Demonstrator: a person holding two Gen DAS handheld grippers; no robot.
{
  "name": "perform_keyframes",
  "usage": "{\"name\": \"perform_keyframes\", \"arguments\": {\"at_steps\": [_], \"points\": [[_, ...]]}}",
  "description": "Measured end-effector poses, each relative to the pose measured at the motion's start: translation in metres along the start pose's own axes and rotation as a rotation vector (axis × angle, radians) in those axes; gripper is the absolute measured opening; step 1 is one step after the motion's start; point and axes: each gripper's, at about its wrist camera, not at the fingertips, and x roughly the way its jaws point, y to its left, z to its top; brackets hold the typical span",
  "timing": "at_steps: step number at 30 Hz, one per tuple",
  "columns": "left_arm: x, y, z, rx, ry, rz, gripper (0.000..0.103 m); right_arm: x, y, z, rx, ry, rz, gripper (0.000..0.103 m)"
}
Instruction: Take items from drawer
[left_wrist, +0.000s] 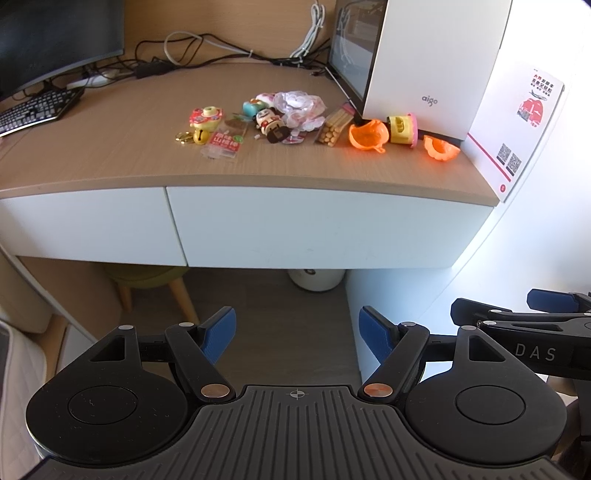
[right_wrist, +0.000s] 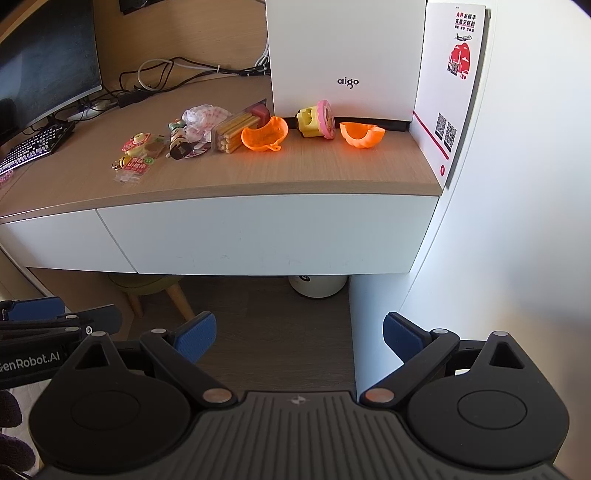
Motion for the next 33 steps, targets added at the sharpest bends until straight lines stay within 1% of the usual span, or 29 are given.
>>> {"name": "perform_keyframes", "arguments": {"at_steps": [14,17,18,19,20,21,22,23,24,25,26,28,29,30,31,32,33], "points": [[0.003,0.000,0.002,-0.001,-0.013,-0.015,0.079,-0.001,-0.002,0.002,0.003,-0.008,-0.004,0.098],[0.004,0.000,0.002,-0.006,-0.008,-0.031,0.075,0.000,-0.003,0.002,0.004,-0.005,-0.002,0.098],[0.004,0.000,0.002,-0.008,-0.008,-0.038,0.069,0.000,-0.003,0.002,0.005,-0.005,-0.003,0.098],[0.004,0.000,0.002,-0.008,-0.010,-0.046,0.060,0.000,-0.004,0.002,0.006,-0.005,-0.003,0.098],[0.004,0.000,0.002,-0.006,-0.017,-0.057,0.054,0.000,-0.005,0.002,0.007,-0.006,-0.004,0.098],[0.003,0.000,0.003,-0.001,-0.028,-0.068,0.037,0.000,-0.006,0.002,0.008,-0.006,-0.005,0.098],[0.002,0.000,0.004,-0.001,-0.040,-0.087,0.017,0.001,-0.007,0.003,0.009,-0.008,-0.008,0.098],[0.001,0.001,0.005,-0.010,-0.057,-0.119,0.011,0.001,-0.009,0.004,0.012,-0.010,-0.011,0.098],[-0.001,0.002,0.006,-0.027,-0.073,-0.142,0.013,0.001,-0.011,0.005,0.016,-0.014,-0.015,0.097],[-0.002,0.003,0.007,-0.039,-0.089,-0.141,0.014,0.000,-0.015,0.007,0.023,-0.019,-0.019,0.098],[-0.003,0.001,0.008,-0.032,-0.107,-0.112,0.014,0.000,-0.019,0.009,0.034,-0.027,-0.024,0.097],[-0.002,-0.007,0.010,0.006,-0.154,0.014,0.013,-0.003,-0.026,0.014,0.062,-0.046,-0.026,0.097],[0.002,-0.009,0.012,0.031,-0.165,0.048,0.012,-0.004,-0.029,0.016,0.074,-0.051,-0.021,0.097],[0.008,-0.008,0.016,0.045,-0.160,0.014,0.013,-0.004,-0.031,0.018,0.082,-0.054,-0.014,0.097],[0.015,-0.003,0.020,0.033,-0.145,-0.035,0.015,-0.006,-0.032,0.021,0.086,-0.058,-0.007,0.097],[0.021,0.003,0.024,0.011,-0.128,-0.064,0.015,-0.007,-0.032,0.024,0.086,-0.061,-0.005,0.097],[0.027,0.009,0.027,0.000,-0.123,-0.076,0.015,-0.008,-0.031,0.028,0.083,-0.064,-0.008,0.097]]}}
